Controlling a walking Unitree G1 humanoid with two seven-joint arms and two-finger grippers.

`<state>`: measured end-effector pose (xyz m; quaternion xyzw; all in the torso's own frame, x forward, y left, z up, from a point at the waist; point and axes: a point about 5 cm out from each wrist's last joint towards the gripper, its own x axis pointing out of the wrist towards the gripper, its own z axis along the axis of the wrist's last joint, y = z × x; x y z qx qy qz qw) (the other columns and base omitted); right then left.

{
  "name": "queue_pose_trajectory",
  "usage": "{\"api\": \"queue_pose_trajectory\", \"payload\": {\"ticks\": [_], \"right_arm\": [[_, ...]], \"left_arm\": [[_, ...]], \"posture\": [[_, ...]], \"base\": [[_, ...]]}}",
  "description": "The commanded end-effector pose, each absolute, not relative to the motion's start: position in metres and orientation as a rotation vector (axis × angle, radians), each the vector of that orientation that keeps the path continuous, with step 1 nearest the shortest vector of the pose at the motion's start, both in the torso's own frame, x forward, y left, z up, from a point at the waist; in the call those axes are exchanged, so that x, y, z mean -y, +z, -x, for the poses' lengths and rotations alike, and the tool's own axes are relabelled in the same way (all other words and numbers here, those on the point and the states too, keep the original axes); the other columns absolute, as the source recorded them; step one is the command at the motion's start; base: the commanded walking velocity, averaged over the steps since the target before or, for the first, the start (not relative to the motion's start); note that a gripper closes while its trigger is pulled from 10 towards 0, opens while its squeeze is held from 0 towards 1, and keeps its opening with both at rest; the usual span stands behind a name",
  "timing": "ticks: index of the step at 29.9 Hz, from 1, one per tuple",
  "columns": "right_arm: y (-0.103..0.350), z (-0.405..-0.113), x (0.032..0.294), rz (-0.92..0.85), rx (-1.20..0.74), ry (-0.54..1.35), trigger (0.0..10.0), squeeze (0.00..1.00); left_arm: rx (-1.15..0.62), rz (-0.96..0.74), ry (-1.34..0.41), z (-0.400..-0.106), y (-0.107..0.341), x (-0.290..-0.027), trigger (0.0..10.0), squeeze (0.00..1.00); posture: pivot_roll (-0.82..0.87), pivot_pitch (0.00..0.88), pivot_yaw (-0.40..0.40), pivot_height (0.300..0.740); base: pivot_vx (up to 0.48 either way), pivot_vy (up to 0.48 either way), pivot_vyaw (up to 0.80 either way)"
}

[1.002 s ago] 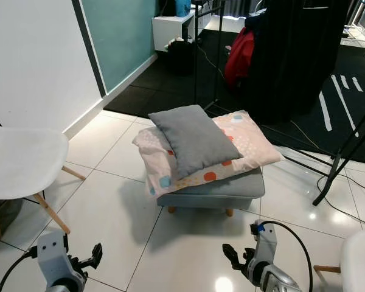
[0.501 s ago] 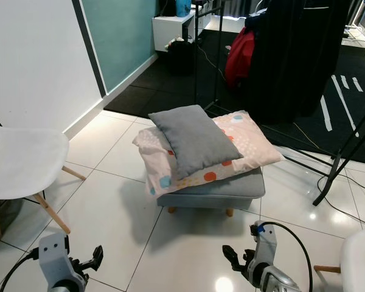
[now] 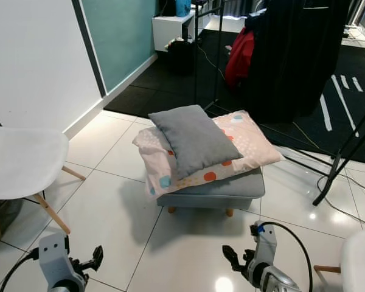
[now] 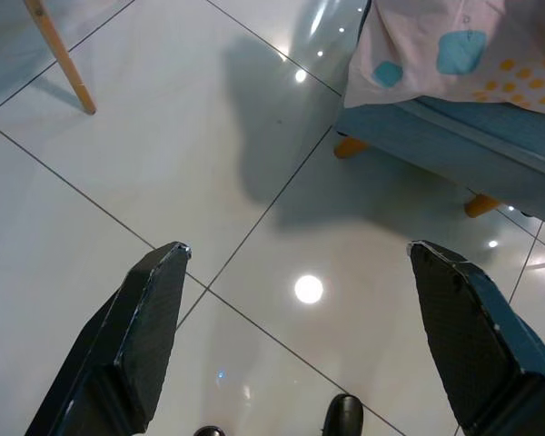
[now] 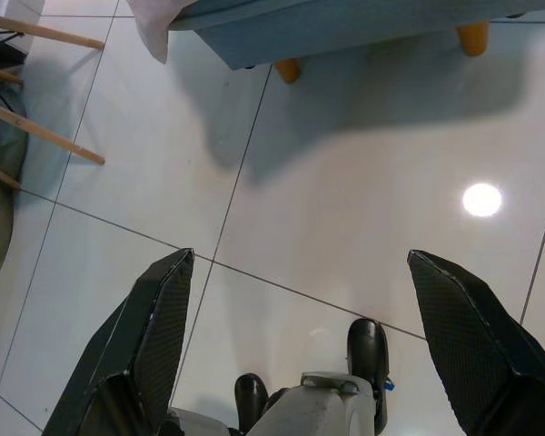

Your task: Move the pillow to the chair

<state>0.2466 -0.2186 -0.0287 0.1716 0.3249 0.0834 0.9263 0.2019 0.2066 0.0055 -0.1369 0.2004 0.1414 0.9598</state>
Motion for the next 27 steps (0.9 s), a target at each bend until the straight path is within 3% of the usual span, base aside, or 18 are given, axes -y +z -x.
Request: {"api": "queue_pose_trajectory", "payload": {"ticks": [1, 27], "right_arm": [[-0.0295, -0.2451, 0.2189, -0.355, -0.668, 0.169, 10.0, 0.00], [-0.0286, -0.2466, 0.2184, -0.353, -0.667, 0.170, 10.0, 0.00]], "left_arm": [[-0.418, 0.272, 0.296, -0.1981, 0.0038, -0.2072, 10.0, 0.00], [-0.418, 0.272, 0.295, -0.1983, 0.0034, -0.2073, 10.0, 0.00]], "posture": [[-0.08, 0.106, -0.010, 0.740], [-0.08, 0.103, -0.011, 0.740]], "base": [[0.000, 0.000, 0.00], [0.000, 0.000, 0.00]]}}
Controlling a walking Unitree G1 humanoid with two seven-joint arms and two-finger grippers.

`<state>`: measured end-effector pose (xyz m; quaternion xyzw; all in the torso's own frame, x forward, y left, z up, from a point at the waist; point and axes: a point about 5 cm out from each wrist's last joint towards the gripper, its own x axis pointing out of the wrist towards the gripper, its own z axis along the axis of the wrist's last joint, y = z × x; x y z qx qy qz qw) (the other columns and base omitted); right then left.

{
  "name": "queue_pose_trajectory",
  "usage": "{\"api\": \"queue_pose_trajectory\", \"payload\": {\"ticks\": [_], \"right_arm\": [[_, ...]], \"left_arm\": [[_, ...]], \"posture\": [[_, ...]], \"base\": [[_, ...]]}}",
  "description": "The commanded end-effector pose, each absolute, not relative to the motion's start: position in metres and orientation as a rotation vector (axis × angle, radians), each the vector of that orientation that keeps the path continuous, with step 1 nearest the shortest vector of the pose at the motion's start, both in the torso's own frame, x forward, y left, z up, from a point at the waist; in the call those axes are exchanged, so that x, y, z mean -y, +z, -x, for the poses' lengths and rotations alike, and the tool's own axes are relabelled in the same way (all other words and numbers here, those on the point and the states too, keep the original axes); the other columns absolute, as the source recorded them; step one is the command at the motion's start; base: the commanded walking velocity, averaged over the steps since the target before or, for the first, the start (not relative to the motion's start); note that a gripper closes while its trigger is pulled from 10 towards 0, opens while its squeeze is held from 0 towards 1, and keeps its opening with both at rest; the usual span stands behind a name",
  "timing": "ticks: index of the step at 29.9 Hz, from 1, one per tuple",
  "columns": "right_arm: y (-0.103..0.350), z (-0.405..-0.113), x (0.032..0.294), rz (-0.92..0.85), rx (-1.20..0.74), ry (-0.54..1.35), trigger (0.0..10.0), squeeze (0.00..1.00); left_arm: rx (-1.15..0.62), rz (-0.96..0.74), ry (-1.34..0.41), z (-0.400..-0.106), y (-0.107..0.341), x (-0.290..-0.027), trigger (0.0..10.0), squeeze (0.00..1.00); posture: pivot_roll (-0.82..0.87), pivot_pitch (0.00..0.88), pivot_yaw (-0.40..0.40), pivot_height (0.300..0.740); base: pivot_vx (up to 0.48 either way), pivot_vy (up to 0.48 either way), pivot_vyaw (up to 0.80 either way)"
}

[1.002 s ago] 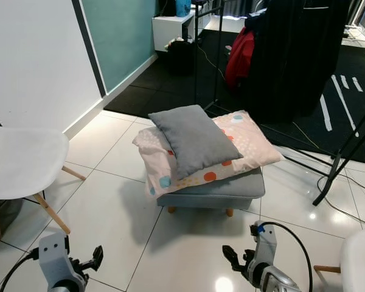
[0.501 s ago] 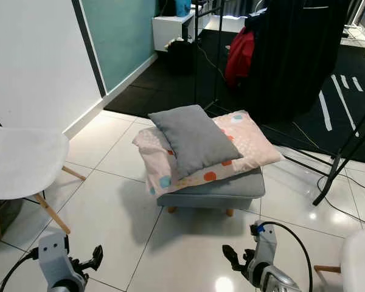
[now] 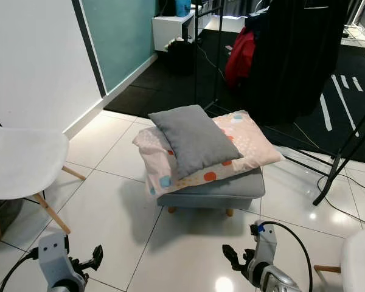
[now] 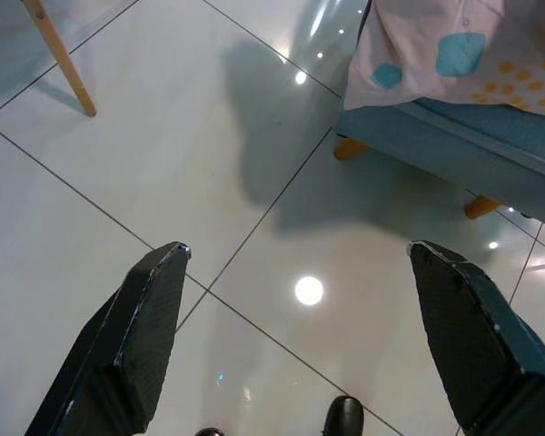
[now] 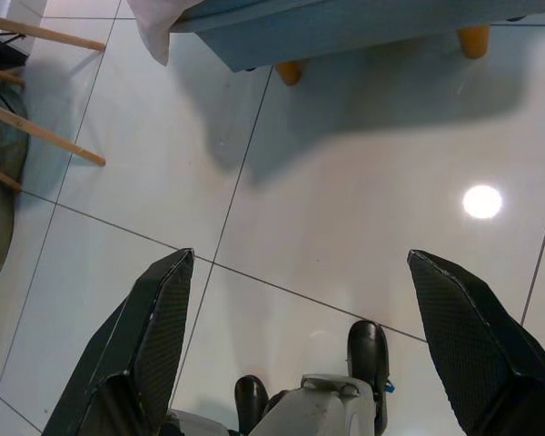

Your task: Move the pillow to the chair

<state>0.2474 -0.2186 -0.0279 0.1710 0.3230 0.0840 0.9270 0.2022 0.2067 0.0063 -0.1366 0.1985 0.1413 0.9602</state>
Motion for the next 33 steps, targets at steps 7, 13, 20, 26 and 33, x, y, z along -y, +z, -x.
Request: {"api": "queue_pose_trajectory", "payload": {"ticks": [7, 13, 20, 26, 33], "right_arm": [[-0.0291, -0.2462, 0.2180, -0.354, -0.669, 0.169, 10.0, 0.00], [-0.0294, -0.2458, 0.2188, -0.353, -0.671, 0.168, 10.0, 0.00], [-0.0292, -0.2456, 0.2212, -0.349, -0.677, 0.168, 10.0, 0.00], [-0.0290, -0.2453, 0.2228, -0.351, -0.674, 0.159, 10.0, 0.00], [-0.0282, -0.2458, 0.2245, -0.353, -0.660, 0.145, 10.0, 0.00]], "left_arm": [[-0.416, 0.271, 0.295, -0.1980, 0.0044, -0.2068, 10.0, 0.00], [-0.416, 0.269, 0.293, -0.1985, 0.0046, -0.2056, 10.0, 0.00], [-0.411, 0.248, 0.296, -0.1999, 0.0044, -0.2050, 10.0, 0.00], [-0.412, 0.248, 0.299, -0.2007, 0.0028, -0.2065, 10.0, 0.00], [-0.420, 0.214, 0.291, -0.2025, 0.0016, -0.2065, 10.0, 0.00]], "posture": [[-0.07, 0.103, -0.013, 0.740], [-0.08, 0.093, -0.025, 0.740], [-0.10, 0.085, -0.034, 0.740], [-0.11, 0.085, -0.025, 0.740], [-0.12, 0.092, -0.019, 0.740]], "base": [[0.000, 0.000, 0.00], [0.000, 0.000, 0.00], [0.000, 0.000, 0.00], [0.000, 0.000, 0.00], [0.173, 0.000, 0.00]]}}
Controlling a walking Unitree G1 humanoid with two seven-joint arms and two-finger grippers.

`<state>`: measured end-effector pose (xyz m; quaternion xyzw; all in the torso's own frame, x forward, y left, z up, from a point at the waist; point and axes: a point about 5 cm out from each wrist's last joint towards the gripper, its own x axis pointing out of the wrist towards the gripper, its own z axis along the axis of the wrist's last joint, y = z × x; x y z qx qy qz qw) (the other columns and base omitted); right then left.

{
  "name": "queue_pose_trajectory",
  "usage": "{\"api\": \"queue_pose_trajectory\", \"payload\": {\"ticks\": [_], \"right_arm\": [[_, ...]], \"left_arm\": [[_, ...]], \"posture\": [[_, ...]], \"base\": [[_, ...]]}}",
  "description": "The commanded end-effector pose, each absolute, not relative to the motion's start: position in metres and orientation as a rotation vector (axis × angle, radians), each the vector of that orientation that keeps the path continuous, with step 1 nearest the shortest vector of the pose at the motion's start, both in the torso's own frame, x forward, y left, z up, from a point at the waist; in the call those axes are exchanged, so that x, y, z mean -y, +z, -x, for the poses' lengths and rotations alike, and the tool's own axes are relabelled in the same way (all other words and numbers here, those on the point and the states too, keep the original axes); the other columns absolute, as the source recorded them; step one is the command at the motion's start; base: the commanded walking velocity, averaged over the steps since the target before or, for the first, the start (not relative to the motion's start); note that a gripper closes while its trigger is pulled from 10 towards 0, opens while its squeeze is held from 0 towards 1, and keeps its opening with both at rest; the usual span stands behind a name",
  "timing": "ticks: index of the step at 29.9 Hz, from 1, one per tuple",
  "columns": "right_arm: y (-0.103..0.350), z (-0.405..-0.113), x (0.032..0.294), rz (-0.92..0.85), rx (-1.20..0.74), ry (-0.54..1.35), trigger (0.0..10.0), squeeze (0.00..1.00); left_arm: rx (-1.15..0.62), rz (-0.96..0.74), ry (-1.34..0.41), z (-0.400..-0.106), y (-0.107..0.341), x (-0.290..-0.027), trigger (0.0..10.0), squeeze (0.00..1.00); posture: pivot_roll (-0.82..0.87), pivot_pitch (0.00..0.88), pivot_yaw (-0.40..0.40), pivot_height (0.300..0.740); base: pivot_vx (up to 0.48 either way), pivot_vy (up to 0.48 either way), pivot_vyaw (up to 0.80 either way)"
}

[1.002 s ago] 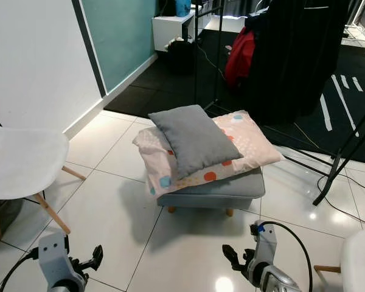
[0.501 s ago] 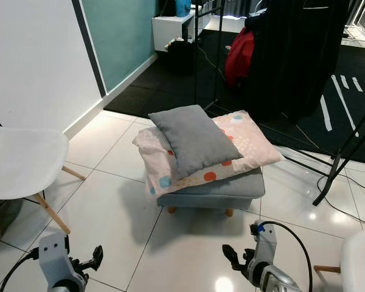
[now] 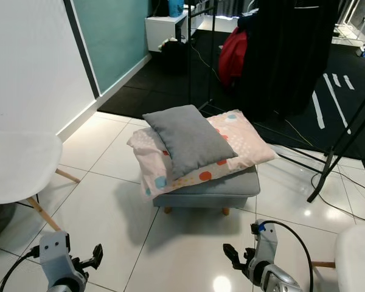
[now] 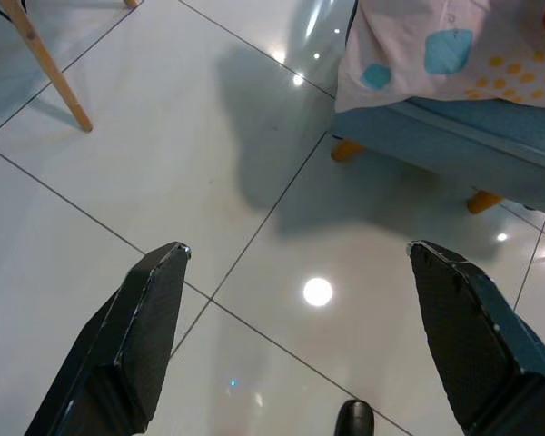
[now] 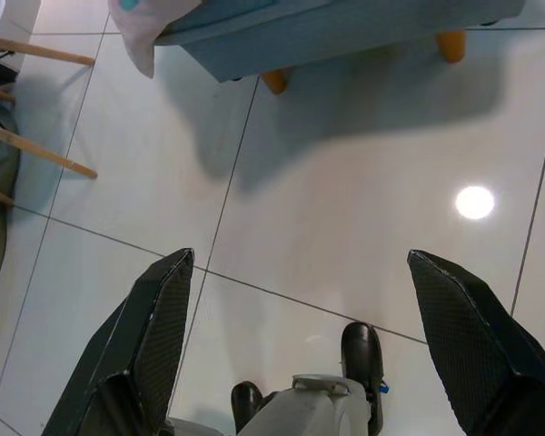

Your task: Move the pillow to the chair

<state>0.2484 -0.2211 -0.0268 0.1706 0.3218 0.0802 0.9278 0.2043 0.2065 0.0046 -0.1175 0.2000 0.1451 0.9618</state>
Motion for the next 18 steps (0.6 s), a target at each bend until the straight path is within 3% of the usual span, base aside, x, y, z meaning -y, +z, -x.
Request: {"api": "queue_pose_trajectory", "payload": {"ticks": [1, 9, 18], "right_arm": [[-0.0278, -0.2463, 0.2249, -0.353, -0.657, 0.145, 10.0, 0.00], [-0.0266, -0.2474, 0.2243, -0.343, -0.646, 0.158, 10.0, 0.00], [-0.0262, -0.2473, 0.2229, -0.345, -0.621, 0.176, 10.0, 0.00]], "left_arm": [[-0.419, 0.220, 0.294, -0.2028, 0.0015, -0.2059, 10.0, 0.00], [-0.416, 0.223, 0.295, -0.2033, 0.0018, -0.2055, 10.0, 0.00], [-0.411, 0.220, 0.289, -0.2039, 0.0030, -0.2063, 10.0, 0.00]], "posture": [[-0.12, 0.093, -0.021, 0.740], [-0.12, 0.094, -0.022, 0.740], [-0.12, 0.096, -0.018, 0.740]], "base": [[0.349, 0.000, 0.00], [0.354, 0.000, 0.00], [0.340, 0.000, 0.72]]}}
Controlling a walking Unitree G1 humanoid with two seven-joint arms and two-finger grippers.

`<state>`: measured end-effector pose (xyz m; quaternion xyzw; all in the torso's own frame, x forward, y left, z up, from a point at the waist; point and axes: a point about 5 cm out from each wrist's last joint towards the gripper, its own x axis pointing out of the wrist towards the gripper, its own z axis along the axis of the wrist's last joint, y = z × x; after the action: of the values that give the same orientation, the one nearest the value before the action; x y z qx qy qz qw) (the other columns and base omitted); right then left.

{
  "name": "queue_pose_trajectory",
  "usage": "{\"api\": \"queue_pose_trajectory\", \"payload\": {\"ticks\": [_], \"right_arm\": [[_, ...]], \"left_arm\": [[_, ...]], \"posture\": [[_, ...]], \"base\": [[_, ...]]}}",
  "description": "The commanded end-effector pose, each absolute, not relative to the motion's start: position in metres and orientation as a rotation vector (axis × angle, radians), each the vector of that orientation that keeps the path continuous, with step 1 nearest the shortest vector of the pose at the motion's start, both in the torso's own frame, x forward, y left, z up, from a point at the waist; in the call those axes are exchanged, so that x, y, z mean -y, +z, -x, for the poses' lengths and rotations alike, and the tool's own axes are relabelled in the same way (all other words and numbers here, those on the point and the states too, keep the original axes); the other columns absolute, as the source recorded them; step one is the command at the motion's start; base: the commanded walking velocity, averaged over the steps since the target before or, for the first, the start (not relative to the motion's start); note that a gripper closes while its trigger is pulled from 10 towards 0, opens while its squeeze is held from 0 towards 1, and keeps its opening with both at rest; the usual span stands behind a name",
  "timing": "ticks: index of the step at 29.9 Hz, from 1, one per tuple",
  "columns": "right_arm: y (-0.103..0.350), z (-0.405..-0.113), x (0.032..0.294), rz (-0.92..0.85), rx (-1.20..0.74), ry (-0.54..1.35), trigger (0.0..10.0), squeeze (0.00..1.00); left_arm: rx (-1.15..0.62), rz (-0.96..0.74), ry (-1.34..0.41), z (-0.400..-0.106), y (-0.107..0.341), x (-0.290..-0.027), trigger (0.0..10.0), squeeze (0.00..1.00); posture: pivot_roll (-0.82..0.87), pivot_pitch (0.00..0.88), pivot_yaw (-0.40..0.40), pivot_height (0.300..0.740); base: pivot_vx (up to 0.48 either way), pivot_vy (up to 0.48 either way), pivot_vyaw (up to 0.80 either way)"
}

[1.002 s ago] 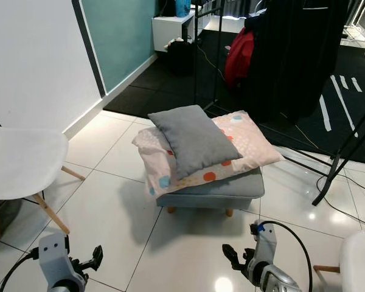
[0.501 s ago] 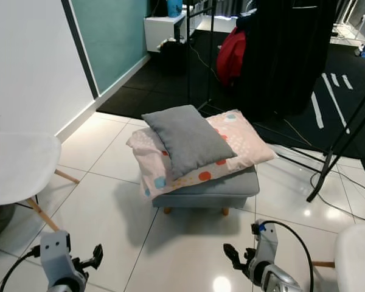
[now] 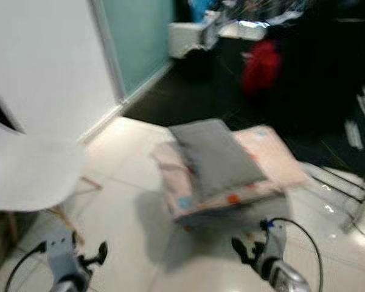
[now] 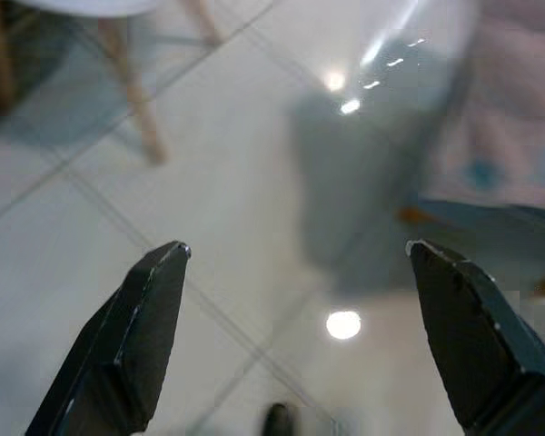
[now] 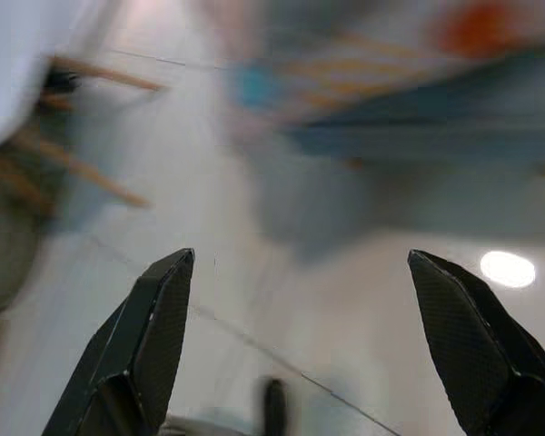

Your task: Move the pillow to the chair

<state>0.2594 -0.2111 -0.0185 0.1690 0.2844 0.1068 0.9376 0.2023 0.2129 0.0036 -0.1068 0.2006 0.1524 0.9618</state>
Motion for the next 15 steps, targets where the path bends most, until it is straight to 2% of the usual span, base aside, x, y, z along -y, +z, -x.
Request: {"api": "queue_pose_trajectory", "payload": {"ticks": [1, 10, 12, 15], "right_arm": [[-0.027, -0.247, 0.223, -0.348, -0.626, 0.172, 10.0, 0.00], [-0.034, -0.238, 0.233, -0.346, -0.680, 0.112, 10.0, 0.00], [-0.036, -0.236, 0.236, -0.350, -0.693, 0.091, 10.0, 0.00], [-0.036, -0.235, 0.237, -0.314, -0.706, 0.104, 10.0, 0.00]], "left_arm": [[-0.411, 0.220, 0.288, -0.204, 0.003, -0.206, 10.0, 0.00], [-0.410, 0.217, 0.285, -0.204, 0.005, -0.204, 10.0, 0.00], [-0.411, 0.217, 0.285, -0.204, 0.005, -0.204, 10.0, 0.00], [-0.402, 0.229, 0.288, -0.204, 0.006, -0.203, 10.0, 0.00]], "posture": [[-0.12, 0.097, -0.018, 0.740], [-0.12, 0.098, -0.017, 0.740], [-0.12, 0.097, -0.017, 0.740], [-0.12, 0.098, -0.016, 0.740]], "base": [[0.330, 0.000, 0.49], [0.285, 0.000, 0.00], [0.000, 0.000, 0.00], [0.000, 0.000, -0.53]]}}
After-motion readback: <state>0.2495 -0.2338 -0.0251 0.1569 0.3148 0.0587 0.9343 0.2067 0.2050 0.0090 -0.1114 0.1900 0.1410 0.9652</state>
